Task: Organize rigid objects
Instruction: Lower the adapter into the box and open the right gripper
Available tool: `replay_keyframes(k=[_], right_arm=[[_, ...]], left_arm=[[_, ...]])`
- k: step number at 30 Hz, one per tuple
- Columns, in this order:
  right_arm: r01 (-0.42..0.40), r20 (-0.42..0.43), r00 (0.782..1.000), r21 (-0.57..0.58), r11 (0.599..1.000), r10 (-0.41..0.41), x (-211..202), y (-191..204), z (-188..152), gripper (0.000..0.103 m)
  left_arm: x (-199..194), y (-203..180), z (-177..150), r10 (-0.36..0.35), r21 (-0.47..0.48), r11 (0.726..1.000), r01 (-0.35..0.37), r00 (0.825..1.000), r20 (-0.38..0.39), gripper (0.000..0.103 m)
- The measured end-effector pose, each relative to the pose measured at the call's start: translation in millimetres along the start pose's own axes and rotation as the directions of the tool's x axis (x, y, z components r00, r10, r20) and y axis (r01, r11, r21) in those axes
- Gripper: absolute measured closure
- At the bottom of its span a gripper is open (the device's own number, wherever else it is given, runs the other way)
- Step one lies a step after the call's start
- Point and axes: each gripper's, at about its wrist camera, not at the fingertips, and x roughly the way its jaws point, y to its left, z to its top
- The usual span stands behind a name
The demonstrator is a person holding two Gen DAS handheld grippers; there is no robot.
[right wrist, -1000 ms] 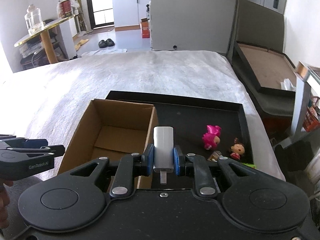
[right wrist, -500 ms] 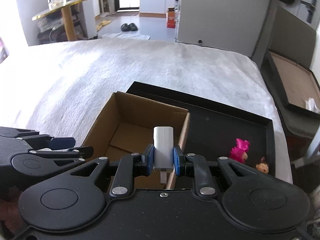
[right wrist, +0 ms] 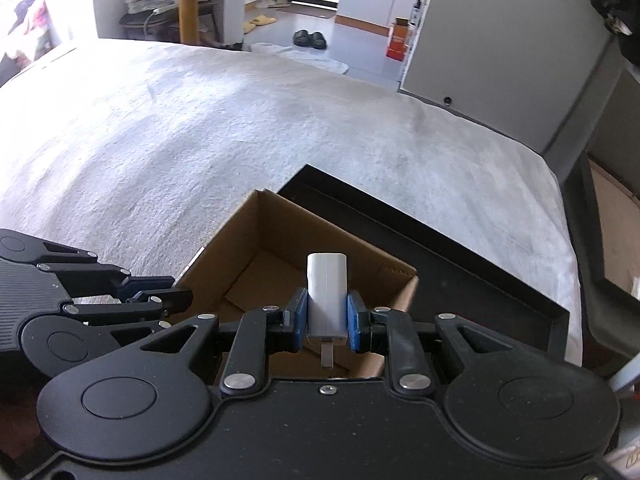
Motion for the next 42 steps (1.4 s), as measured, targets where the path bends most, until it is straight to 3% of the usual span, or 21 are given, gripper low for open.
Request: replay_keyframes(k=[7, 12, 25, 30, 42], right_arm=[[-0.033, 0.052, 0.998, -0.027, 0.999, 0.035, 2.5, 8.7, 17.3, 0.081], [-0.037, 0.033, 0.999, -0.011, 0.999, 0.037, 0.2, 8.4, 13.8, 0.079], [0.004, 0.012, 1.000, 0.081, 0.997, -0.005, -28.2, -17.8, -22.7, 0.078], [0.014, 0.029, 0.999, 0.127, 0.992, -0.017, -37.8, -28.4, -38.0, 0.062], [0.041, 0.025, 0.999, 0.229, 0.972, -0.048, -60.2, -59.6, -82.4, 0.061]], left_arm=[[-1.5, 3.8, -0.8, -0.009, -0.023, 1.000, 0.009, 1.000, 0.001, 0.098], [-1.3, 5.3, 0.3, -0.007, -0.021, 1.000, 0.007, 1.000, 0.008, 0.098], [-6.9, -1.7, 0.1, 0.024, -0.005, 1.000, -0.024, 1.000, 0.000, 0.098], [-4.2, -8.1, -2.4, 0.053, 0.039, 0.998, -0.053, 0.999, -0.008, 0.098], [2.1, -14.3, -0.5, 0.094, 0.100, 0.990, -0.096, 0.995, 0.030, 0.098]])
